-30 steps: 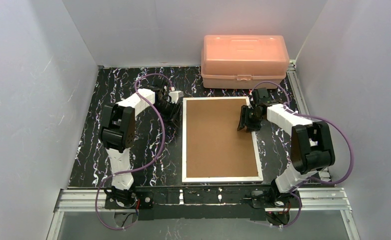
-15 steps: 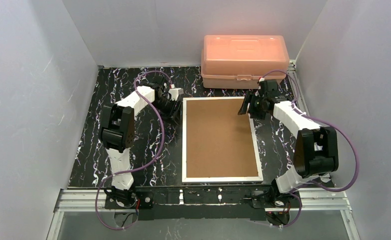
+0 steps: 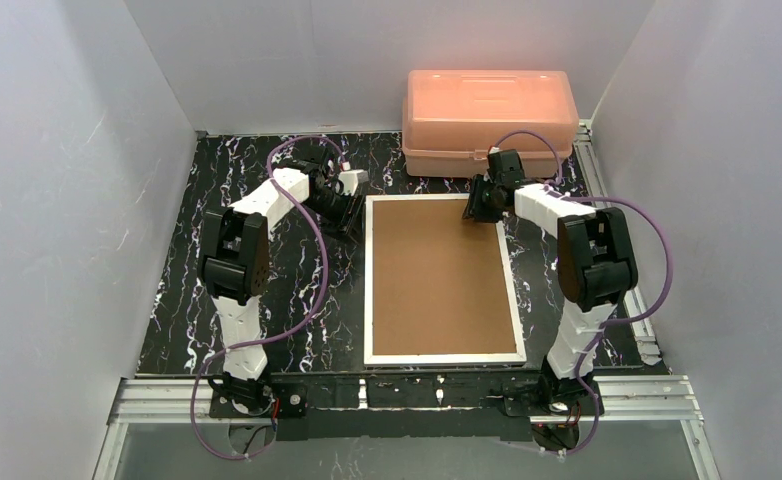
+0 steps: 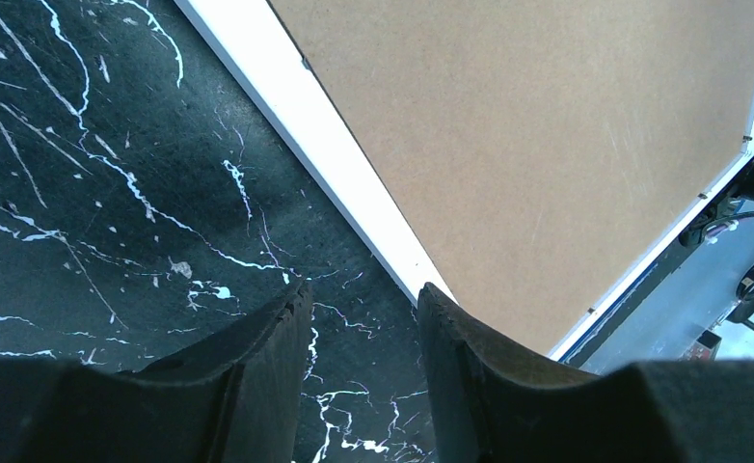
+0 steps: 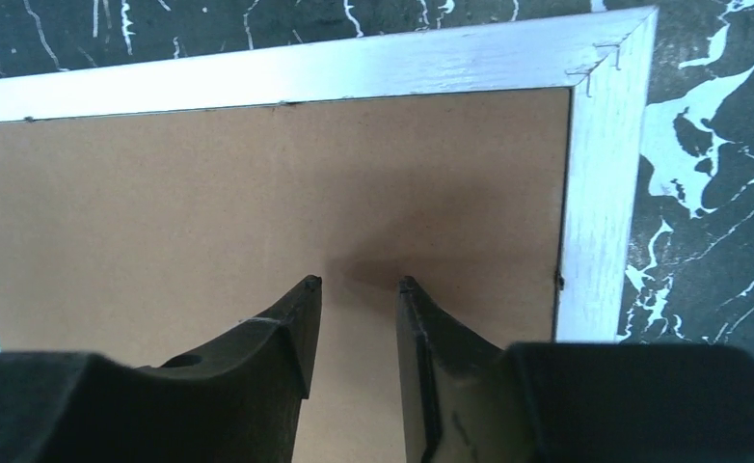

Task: Put the photo into the frame
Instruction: Place the photo frame item in the photo frame, then install the photo frame at the center of the board.

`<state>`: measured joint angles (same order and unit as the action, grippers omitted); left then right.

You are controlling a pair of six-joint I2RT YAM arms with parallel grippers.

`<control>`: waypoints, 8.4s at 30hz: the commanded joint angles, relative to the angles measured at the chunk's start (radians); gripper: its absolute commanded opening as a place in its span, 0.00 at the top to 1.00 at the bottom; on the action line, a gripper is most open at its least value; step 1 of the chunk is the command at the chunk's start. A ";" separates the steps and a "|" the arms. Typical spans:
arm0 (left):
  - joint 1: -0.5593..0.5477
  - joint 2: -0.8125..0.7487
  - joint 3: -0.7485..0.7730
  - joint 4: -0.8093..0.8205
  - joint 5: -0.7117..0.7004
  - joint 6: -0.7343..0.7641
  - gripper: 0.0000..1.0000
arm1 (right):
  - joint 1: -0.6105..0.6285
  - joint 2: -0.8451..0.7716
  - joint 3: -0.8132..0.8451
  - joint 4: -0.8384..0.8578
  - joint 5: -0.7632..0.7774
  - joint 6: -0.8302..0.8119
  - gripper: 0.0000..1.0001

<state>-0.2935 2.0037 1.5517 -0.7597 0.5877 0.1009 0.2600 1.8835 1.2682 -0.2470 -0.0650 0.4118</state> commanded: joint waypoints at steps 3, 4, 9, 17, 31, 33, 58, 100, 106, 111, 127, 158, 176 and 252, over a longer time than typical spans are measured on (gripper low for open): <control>-0.001 -0.016 0.033 -0.026 0.035 0.013 0.58 | 0.002 0.025 0.026 -0.006 0.087 -0.018 0.62; -0.002 -0.015 0.036 -0.026 0.035 0.012 0.58 | 0.004 0.025 0.020 -0.007 0.095 -0.016 0.63; -0.006 -0.017 0.030 -0.026 0.040 0.011 0.58 | 0.010 0.010 0.015 -0.003 0.074 -0.006 0.63; -0.007 -0.038 -0.005 -0.033 0.031 0.010 0.57 | 0.006 -0.119 0.050 -0.040 -0.036 0.042 0.40; 0.018 -0.056 -0.035 -0.053 0.063 -0.026 0.45 | -0.134 -0.565 -0.387 -0.110 -0.034 0.118 0.13; 0.019 -0.059 -0.033 -0.066 0.072 -0.016 0.45 | -0.133 -0.606 -0.400 -0.175 -0.058 0.122 0.18; 0.021 -0.087 -0.040 -0.089 0.063 0.001 0.46 | 0.195 -0.726 -0.592 -0.408 -0.004 0.207 0.68; 0.005 0.037 -0.087 0.038 0.126 -0.080 0.53 | -0.321 -0.400 -0.466 -0.092 -0.343 0.082 0.51; 0.004 0.038 -0.099 0.037 0.116 -0.072 0.57 | -0.321 -0.413 -0.480 -0.081 -0.354 0.089 0.54; -0.003 0.041 -0.108 0.040 0.115 -0.072 0.61 | -0.321 -0.399 -0.494 -0.063 -0.369 0.096 0.59; -0.022 0.086 -0.084 0.049 0.092 -0.069 0.67 | -0.321 -0.361 -0.481 -0.068 -0.343 0.066 0.61; -0.037 0.095 -0.065 0.041 0.074 -0.043 0.82 | -0.320 -0.282 -0.474 -0.074 -0.358 0.052 0.67; -0.038 0.093 -0.065 0.045 0.077 -0.038 0.85 | -0.285 -0.257 -0.465 -0.084 -0.317 0.048 0.68; 0.397 -0.129 -0.288 -0.198 0.200 0.324 0.58 | 0.188 -0.737 -0.546 -0.243 -0.417 0.271 0.23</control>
<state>0.1177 1.8854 1.2877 -0.9073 0.7673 0.3538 0.4068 1.2713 0.8280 -0.4084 -0.3840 0.6659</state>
